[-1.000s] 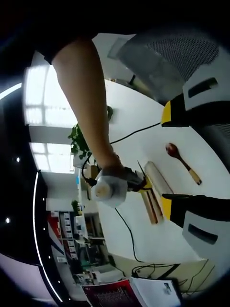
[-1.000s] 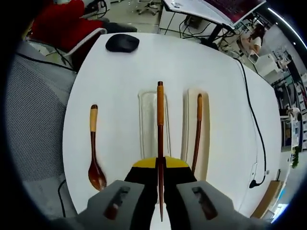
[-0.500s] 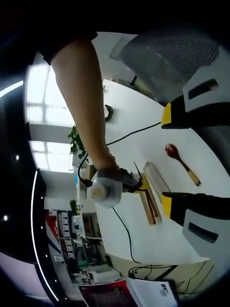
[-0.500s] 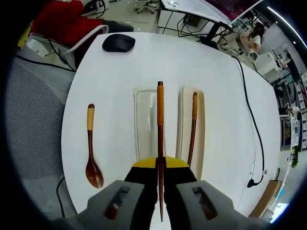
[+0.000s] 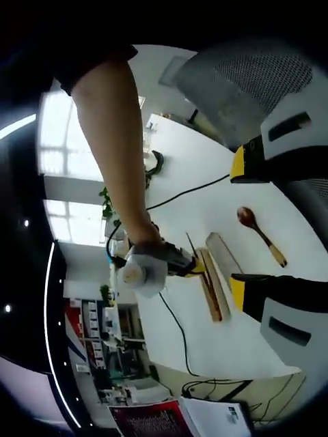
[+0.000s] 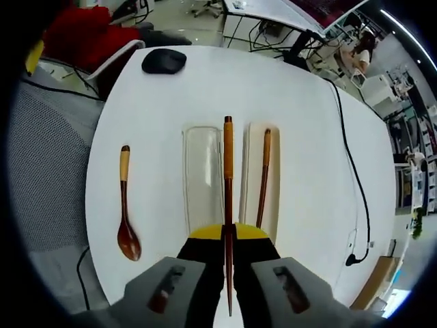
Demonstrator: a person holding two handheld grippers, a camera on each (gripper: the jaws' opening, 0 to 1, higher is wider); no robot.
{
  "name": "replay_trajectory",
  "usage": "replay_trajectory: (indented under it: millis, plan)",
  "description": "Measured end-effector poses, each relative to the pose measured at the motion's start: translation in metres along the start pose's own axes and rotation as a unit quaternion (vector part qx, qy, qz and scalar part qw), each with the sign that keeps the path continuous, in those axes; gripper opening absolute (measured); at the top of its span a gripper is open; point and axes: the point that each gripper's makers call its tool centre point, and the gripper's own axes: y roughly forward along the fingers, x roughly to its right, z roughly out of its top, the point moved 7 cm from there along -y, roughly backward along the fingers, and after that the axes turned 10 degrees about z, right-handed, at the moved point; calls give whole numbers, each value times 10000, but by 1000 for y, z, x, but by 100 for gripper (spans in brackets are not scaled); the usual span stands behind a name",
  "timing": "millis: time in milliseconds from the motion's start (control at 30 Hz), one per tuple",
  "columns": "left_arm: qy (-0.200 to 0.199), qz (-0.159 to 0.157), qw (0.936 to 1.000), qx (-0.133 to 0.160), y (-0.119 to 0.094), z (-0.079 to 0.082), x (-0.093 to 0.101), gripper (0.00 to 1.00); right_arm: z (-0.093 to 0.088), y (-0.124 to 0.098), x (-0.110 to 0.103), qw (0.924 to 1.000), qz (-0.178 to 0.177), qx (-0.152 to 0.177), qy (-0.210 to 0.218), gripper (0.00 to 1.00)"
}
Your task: Arrange the utensils inside the cutlery case until each visible utensil rests in its matching compartment.
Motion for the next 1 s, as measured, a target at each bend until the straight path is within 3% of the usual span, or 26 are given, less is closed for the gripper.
replay_trajectory:
  millis: [133,367,1000]
  plan:
    - [50,3,10000,-26,0,-1,1,54,-1,-2,4,10000,-35,-11,-15,0]
    - [-170,47,9997,183,-2,4,-2,56,5,-5,8,9999,-95,59,-25,0]
    - [-138,-3,9999,-32,1,-1,0,55,3,-2,23,9999,-98,14,-54,0]
